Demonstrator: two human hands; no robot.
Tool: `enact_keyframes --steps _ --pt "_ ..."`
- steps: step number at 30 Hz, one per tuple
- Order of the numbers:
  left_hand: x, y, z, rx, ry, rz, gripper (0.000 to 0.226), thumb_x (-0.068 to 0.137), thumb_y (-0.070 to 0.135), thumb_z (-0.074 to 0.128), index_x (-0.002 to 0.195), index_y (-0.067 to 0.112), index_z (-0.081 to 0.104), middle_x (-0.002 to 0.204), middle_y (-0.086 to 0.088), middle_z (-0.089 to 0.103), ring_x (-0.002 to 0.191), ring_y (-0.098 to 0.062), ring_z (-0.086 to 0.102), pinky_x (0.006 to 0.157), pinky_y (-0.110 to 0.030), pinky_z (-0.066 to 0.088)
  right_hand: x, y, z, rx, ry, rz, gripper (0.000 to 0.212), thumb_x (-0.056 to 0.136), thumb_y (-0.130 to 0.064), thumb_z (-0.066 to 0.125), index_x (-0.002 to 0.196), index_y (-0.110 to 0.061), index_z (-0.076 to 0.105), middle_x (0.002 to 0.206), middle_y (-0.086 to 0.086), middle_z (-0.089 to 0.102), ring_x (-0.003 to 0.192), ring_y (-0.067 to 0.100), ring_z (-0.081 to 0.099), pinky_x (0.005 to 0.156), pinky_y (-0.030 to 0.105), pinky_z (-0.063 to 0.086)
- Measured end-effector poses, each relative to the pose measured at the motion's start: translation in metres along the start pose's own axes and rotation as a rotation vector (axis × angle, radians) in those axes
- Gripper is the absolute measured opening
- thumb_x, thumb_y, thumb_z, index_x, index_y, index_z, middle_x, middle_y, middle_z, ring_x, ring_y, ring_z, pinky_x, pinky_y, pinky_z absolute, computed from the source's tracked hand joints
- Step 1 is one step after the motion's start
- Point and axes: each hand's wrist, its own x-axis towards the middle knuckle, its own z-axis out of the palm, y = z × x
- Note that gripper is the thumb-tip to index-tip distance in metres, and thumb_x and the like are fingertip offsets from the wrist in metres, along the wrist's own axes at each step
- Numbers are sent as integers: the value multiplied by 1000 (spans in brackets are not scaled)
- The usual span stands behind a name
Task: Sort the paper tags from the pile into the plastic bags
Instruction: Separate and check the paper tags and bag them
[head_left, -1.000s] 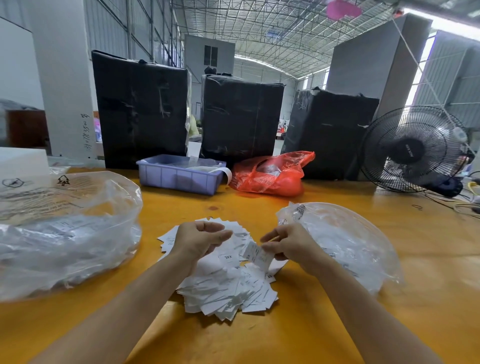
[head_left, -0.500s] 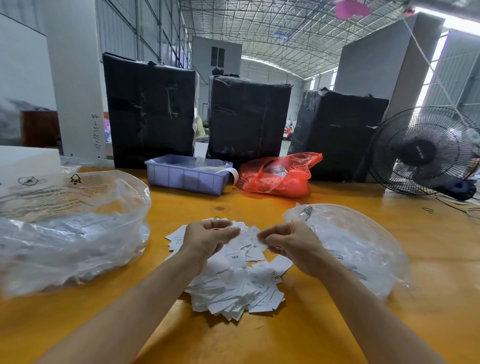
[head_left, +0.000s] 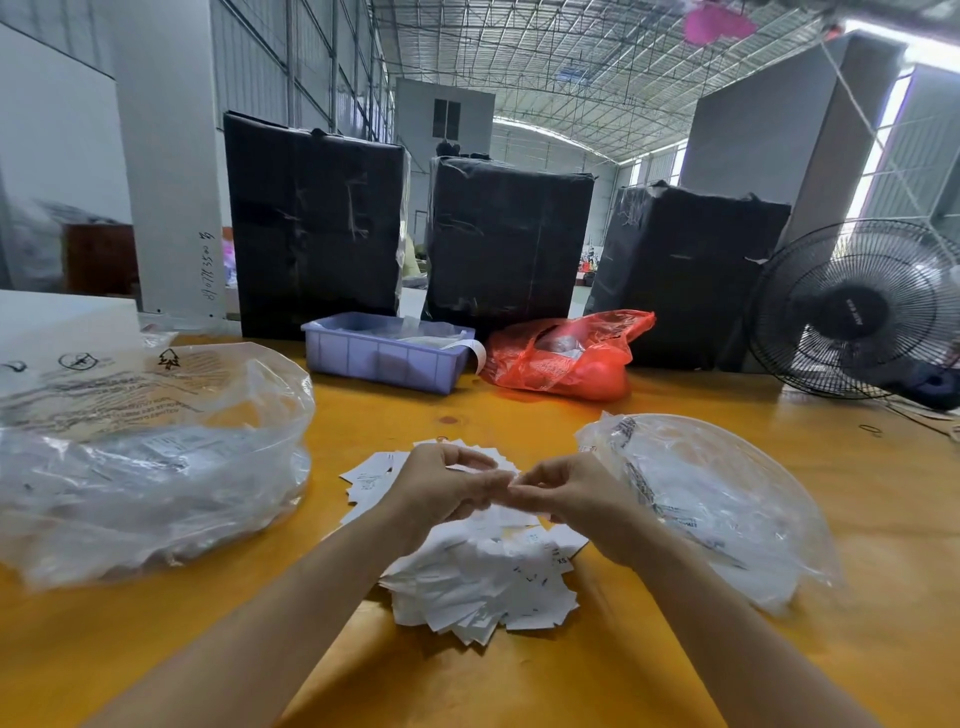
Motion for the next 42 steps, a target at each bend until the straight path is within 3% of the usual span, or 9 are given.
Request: enact_keyframes --steps 5,8,13,15,18,21,26,33,42 --pt "1 0 -2 -284 -32 -131 25 71 -3 74 95 3 67 61 -3 68 53 -6 60 50 -13 47 3 1 2 257 151 61 16 75 -23 77 68 -11 67 59 -2 61 60 11 53 60 23 41" --pt "3 1 2 -396 57 -132 9 74 3 73 82 6 70 62 -3 69 60 -10 55 50 -15 43 3 0 7 218 80 62 15 75 -23 77 71 -10 71 64 3 63 61 12 54 59 24 40" --pt "2 1 4 -453 113 -71 3 82 9 68 84 7 67 68 0 73 59 -7 65 48 -13 46 3 -2 19 130 -11 22 24 74 -25 78 77 -2 73 63 5 65 58 10 58 56 21 48" --pt "1 1 3 -384 123 -48 1 83 10 68 83 9 67 67 2 73 59 -5 65 51 -14 46 3 -4 16 25 19 13 27 72 -30 78 77 -3 72 64 7 67 58 12 61 56 22 50" --pt "1 0 0 -256 134 -8 5 79 12 72 80 9 69 67 2 73 58 -5 61 52 -14 44 2 -3 3 -52 270 -81 13 80 -13 74 88 -9 65 71 8 68 55 13 65 55 22 50" --pt "0 -2 -2 -182 109 -20 7 74 11 76 79 8 72 70 -2 74 66 -12 60 57 -20 41 1 -3 -10 142 404 -140 35 79 -2 73 108 -10 54 80 10 66 52 9 64 49 13 45" --pt "-1 -4 -2 -102 43 -70 8 69 7 79 74 8 73 67 -3 73 61 -10 62 44 -12 40 2 -8 -4 123 343 -234 18 81 -2 70 96 -11 65 83 4 68 57 1 62 54 16 50" --pt "-4 -2 1 -28 -33 -51 10 69 0 78 74 5 72 56 -1 68 48 -4 60 41 -12 40 1 -4 -2 -102 302 -267 12 82 -5 71 90 -13 68 77 -10 65 67 -2 62 64 14 52" --pt "-3 -2 0 8 -43 -69 9 73 5 77 81 7 73 67 -2 73 51 -2 60 43 -12 40 3 -1 0 -220 293 -255 13 80 -8 73 92 -11 71 82 -1 68 75 9 65 65 16 53"
